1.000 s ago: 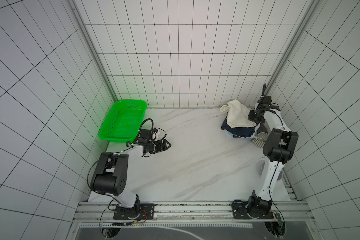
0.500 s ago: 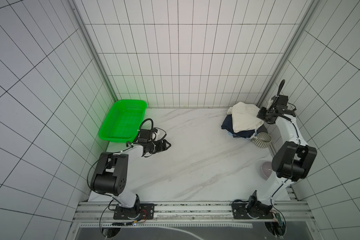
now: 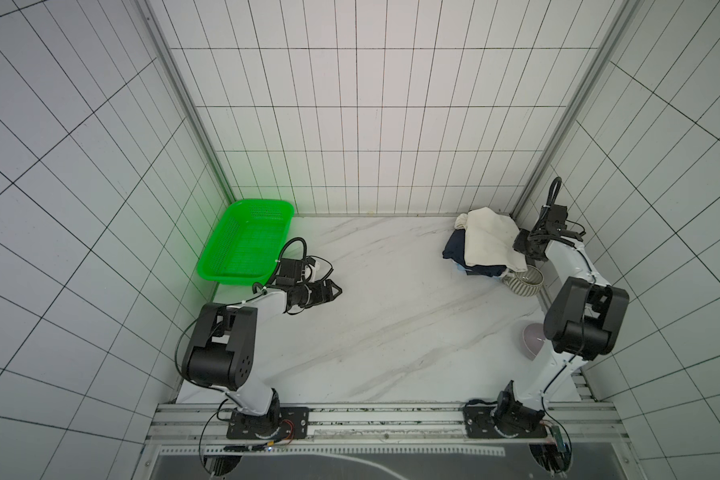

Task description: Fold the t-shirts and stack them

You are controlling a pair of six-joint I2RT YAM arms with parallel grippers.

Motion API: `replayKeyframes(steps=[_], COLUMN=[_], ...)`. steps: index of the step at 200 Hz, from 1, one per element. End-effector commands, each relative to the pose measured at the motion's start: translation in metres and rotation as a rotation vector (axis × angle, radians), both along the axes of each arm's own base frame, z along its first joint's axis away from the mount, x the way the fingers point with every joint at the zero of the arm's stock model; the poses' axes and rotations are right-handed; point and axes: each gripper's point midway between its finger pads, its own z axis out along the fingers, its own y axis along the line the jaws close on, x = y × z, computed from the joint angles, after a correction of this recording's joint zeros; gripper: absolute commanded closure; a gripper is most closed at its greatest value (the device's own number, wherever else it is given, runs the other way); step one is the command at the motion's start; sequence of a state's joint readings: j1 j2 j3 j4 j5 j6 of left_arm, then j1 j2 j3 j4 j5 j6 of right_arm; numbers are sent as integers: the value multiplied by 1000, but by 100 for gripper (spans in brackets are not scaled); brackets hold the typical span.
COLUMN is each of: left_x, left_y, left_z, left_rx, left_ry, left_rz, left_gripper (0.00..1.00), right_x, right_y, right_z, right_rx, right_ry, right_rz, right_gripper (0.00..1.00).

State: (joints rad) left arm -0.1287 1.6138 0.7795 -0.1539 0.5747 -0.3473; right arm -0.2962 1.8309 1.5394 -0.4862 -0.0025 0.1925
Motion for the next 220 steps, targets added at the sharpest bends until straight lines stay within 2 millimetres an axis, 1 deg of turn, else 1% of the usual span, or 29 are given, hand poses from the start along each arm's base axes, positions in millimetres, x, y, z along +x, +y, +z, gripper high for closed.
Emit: replayKeyframes(steps=[1, 14, 24, 32, 44, 61, 77, 90, 96, 106, 114, 125, 153, 171, 184, 188, 199, 212, 220], left_x=[9, 9, 9, 9, 9, 9, 8, 8, 8, 8, 8, 9, 9, 8, 9, 9, 10, 13, 16], left_y=[-1, 0, 0, 0, 0, 0, 0, 1, 0, 1, 2, 1, 1, 2, 2, 2, 2, 5, 9], left_z=[6, 6, 6, 6, 6, 5, 3, 3, 2, 3, 2, 3, 4, 4, 6, 7, 9, 15, 20], left_rx=[-4, 0, 0, 1, 3, 4, 4, 8, 8, 9, 11, 11, 10, 10, 11, 9, 12, 21, 32], left_ry=[-33, -34, -34, -32, -33, -29, -25, -24, -24, -23, -22, -25, -25, -26, -30, -30, -37, -54, -71], left_rz=[-12, -12, -12, -12, -13, -12, -14, -13, -15, -13, -11, -12, -11, -9, -6, -5, 1, 21, 48], left_gripper=[18, 18, 18, 18, 18, 18, 18, 18, 18, 18, 18, 18, 18, 18, 18, 18, 18, 18, 17], right_x=[17, 35, 52, 64, 82, 104, 113, 113, 112, 111, 110, 109, 100, 88, 76, 72, 58, 40, 26], right_y=[33, 53, 64, 67, 66, 71, 83, 92, 94, 97, 98, 100, 102, 107, 108, 109, 110, 113, 117], right_z=[38, 34, 29, 19, 9, -12, -31, -47, -52, -54, -49, -34, 28, 59, 70, 70, 78, 81, 78], right_rx=[-79, -71, -69, -65, -64, -53, -73, -107, -122, -127, -123, -128, -148, -148, -150, -148, -146, -136, -126], right_ry=[-97, -106, -109, -96, -83, -69, -22, 18, 32, 39, 35, 14, -67, -115, -129, -126, -138, -156, -174], right_rz=[80, 138, 170, 182, 178, 214, 260, 286, 291, 299, 307, 315, 330, 349, 346, 347, 346, 335, 342], right_gripper=[59, 59, 59, 57, 57, 56, 49, 42, 39, 35, 33, 31, 26, 23, 21, 20, 19, 18, 17])
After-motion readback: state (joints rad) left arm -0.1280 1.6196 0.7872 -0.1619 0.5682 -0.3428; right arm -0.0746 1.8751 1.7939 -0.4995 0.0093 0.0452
